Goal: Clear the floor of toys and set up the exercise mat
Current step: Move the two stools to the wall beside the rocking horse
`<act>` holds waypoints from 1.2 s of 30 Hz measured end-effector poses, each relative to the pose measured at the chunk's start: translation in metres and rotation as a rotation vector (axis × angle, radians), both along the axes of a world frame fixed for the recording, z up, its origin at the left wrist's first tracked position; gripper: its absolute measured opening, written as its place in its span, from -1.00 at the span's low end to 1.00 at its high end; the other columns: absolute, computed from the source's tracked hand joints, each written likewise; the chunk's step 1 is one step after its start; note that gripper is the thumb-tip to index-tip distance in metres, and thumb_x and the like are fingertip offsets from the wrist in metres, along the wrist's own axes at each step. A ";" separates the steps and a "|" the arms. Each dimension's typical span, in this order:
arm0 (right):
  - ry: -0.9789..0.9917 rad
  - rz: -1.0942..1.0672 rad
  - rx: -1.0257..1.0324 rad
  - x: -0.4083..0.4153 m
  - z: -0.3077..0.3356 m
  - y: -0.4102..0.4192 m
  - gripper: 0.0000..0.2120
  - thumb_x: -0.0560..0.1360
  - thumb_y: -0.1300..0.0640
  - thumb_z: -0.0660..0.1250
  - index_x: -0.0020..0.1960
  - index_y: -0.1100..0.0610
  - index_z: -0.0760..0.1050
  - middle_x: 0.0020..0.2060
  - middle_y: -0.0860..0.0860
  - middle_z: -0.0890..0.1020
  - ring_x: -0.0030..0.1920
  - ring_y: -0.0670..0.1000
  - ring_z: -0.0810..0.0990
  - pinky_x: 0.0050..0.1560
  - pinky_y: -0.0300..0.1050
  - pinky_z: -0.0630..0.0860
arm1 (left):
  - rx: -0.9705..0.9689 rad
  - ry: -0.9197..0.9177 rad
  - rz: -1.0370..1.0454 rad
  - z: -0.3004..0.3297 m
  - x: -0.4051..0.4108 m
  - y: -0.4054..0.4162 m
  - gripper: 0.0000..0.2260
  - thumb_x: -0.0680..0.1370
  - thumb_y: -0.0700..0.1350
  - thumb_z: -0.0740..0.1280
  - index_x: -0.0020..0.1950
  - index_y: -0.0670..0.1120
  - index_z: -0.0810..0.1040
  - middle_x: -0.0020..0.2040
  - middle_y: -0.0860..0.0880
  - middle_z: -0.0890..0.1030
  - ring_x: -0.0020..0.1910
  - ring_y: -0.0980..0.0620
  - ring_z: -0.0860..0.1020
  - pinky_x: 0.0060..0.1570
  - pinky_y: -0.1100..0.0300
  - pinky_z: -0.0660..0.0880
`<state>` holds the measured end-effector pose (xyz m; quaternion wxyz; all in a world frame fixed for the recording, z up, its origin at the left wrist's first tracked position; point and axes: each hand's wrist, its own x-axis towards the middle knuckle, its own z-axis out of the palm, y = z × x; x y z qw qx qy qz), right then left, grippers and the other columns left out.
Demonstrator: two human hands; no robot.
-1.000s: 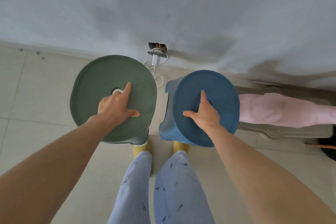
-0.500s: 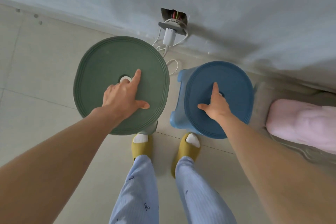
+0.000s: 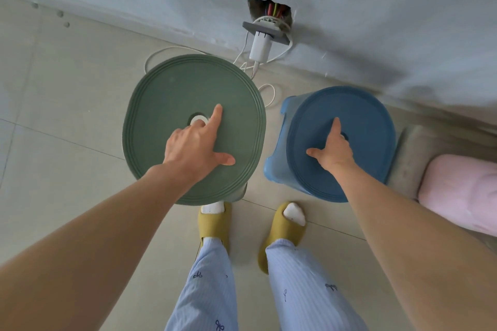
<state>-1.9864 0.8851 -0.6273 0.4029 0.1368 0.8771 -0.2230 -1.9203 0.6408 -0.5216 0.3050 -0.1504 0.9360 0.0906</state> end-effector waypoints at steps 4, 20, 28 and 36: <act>0.003 -0.017 0.003 -0.002 -0.007 -0.002 -0.07 0.44 0.14 0.40 0.51 0.04 -0.24 0.34 0.23 0.30 0.30 0.28 0.34 0.22 0.17 0.34 | -0.007 0.014 -0.032 -0.002 0.001 0.001 -0.08 0.35 0.22 0.41 0.51 0.05 -0.08 0.06 -0.12 0.48 0.00 -0.20 0.50 -0.14 0.11 0.24; 0.024 -0.183 -0.177 0.008 0.027 -0.001 -0.23 0.48 0.14 0.35 0.51 0.04 -0.06 0.38 0.13 0.34 0.36 0.13 0.34 0.15 -0.02 0.38 | -0.019 0.043 -0.099 0.007 0.005 0.009 -0.07 0.35 0.23 0.41 0.52 0.04 -0.08 0.05 -0.11 0.50 -0.01 -0.15 0.50 -0.14 0.15 0.22; 0.068 -0.414 -0.587 0.042 0.123 -0.030 -0.34 0.44 -0.16 0.32 0.45 -0.02 0.19 0.10 -0.17 0.52 0.09 -0.19 0.48 0.15 -0.17 0.34 | -0.009 0.063 -0.135 0.056 0.008 0.025 -0.07 0.34 0.25 0.40 0.52 0.06 -0.08 0.05 -0.10 0.50 -0.03 -0.16 0.52 -0.16 0.15 0.25; 0.175 -0.525 -0.753 0.073 0.180 -0.026 -0.39 0.40 0.07 0.42 0.40 -0.02 0.28 0.18 -0.12 0.55 0.19 -0.10 0.52 0.24 0.04 0.47 | -0.067 0.199 -0.246 0.109 0.005 0.070 -0.06 0.33 0.33 0.34 0.52 0.02 -0.09 0.11 -0.08 0.51 -0.02 -0.13 0.55 -0.21 0.16 0.23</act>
